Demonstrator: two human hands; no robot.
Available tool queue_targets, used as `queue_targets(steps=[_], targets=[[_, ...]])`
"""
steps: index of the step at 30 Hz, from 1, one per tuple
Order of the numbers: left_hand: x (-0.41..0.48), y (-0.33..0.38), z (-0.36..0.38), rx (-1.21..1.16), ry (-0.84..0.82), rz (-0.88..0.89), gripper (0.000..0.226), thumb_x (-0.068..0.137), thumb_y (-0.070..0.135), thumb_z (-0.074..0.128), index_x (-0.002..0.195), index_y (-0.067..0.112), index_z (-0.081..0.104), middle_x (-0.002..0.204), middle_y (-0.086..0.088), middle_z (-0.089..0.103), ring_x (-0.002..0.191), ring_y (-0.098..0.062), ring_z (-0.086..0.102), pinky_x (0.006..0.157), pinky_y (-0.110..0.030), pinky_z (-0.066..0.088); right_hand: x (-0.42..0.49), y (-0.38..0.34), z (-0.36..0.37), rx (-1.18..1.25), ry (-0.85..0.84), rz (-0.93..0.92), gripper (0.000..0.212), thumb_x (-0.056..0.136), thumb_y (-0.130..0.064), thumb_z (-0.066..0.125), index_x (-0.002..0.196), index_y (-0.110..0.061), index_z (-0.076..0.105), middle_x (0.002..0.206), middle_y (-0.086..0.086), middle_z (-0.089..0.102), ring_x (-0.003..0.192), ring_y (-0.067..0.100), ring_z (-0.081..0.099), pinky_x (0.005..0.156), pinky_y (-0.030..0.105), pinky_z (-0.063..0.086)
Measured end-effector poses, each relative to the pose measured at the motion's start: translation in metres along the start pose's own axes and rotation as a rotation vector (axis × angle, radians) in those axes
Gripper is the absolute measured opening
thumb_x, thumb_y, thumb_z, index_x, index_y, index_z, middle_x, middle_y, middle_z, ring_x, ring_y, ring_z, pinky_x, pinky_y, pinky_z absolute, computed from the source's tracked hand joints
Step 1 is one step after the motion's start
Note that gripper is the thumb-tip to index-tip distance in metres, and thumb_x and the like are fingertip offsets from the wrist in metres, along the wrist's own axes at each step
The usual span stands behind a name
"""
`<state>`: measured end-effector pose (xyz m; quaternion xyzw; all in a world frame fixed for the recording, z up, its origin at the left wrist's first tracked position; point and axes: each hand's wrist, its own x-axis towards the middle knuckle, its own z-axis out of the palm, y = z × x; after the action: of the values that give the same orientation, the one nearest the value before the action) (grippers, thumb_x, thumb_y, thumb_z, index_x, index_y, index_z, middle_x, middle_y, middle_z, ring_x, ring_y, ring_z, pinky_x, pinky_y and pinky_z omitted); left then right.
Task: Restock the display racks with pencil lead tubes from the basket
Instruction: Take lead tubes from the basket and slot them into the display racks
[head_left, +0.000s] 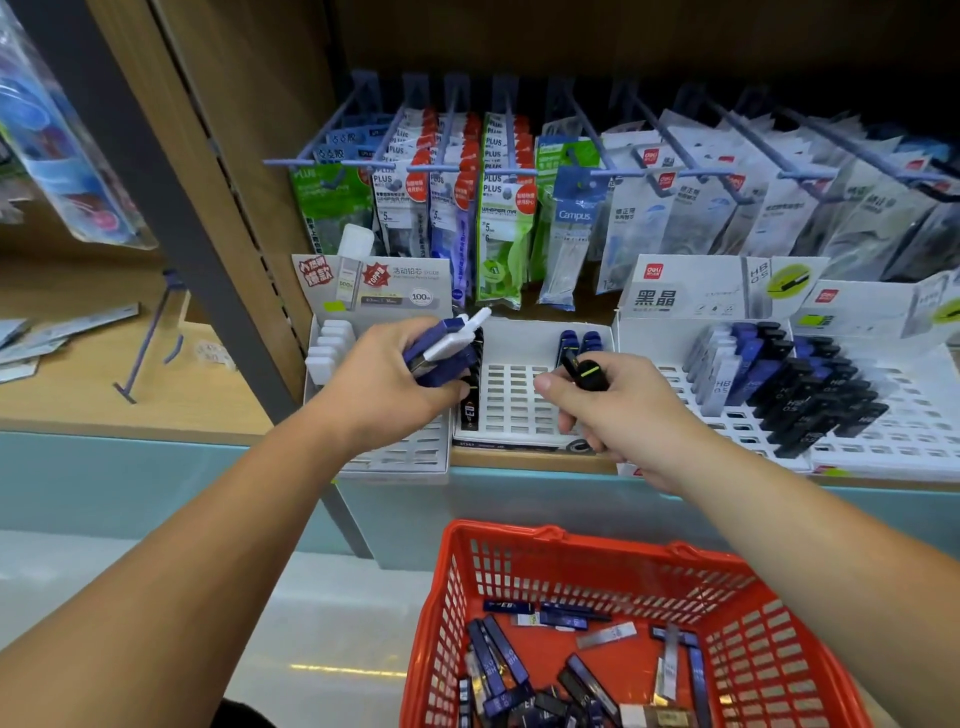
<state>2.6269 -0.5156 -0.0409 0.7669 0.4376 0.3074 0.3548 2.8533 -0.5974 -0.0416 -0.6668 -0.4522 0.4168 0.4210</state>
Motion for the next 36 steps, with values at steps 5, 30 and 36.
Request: queue_targets(steps=[5, 30, 36], targets=[[0.001, -0.007, 0.005, 0.153, -0.032, 0.004, 0.029, 0.081, 0.014, 0.083, 0.078, 0.033, 0.061, 0.065, 0.019, 0.061, 0.06, -0.001, 0.052, 0.06, -0.021, 0.041, 0.004, 0.006, -0.008, -0.105, 0.053, -0.054, 0.012, 0.097, -0.03, 0.07, 0.099, -0.018, 0.072, 0.079, 0.014, 0.075, 0.041, -0.002, 0.05, 0.038, 0.01, 0.032], [-0.003, 0.059, 0.037, -0.314, 0.099, -0.159, 0.021, 0.084, 0.009, 0.083, 0.099, 0.004, 0.069, 0.078, -0.004, 0.074, 0.051, -0.009, 0.056, 0.045, -0.019, 0.045, -0.014, -0.011, -0.022, 0.094, -0.361, 0.049, 0.021, 0.101, -0.006, 0.06, 0.12, -0.012, 0.065, 0.093, 0.0, 0.079, 0.048, 0.009, 0.047, 0.035, 0.018, 0.02], [0.0, 0.051, 0.027, -0.379, 0.14, -0.252, 0.023, 0.083, 0.008, 0.084, 0.1, 0.002, 0.07, 0.071, -0.004, 0.07, 0.047, -0.015, 0.056, 0.044, -0.025, 0.044, -0.009, -0.011, -0.018, 0.079, -0.232, 0.039, 0.014, 0.099, -0.015, 0.066, 0.113, -0.012, 0.068, 0.096, 0.01, 0.079, 0.041, 0.012, 0.033, 0.038, 0.018, 0.021]])
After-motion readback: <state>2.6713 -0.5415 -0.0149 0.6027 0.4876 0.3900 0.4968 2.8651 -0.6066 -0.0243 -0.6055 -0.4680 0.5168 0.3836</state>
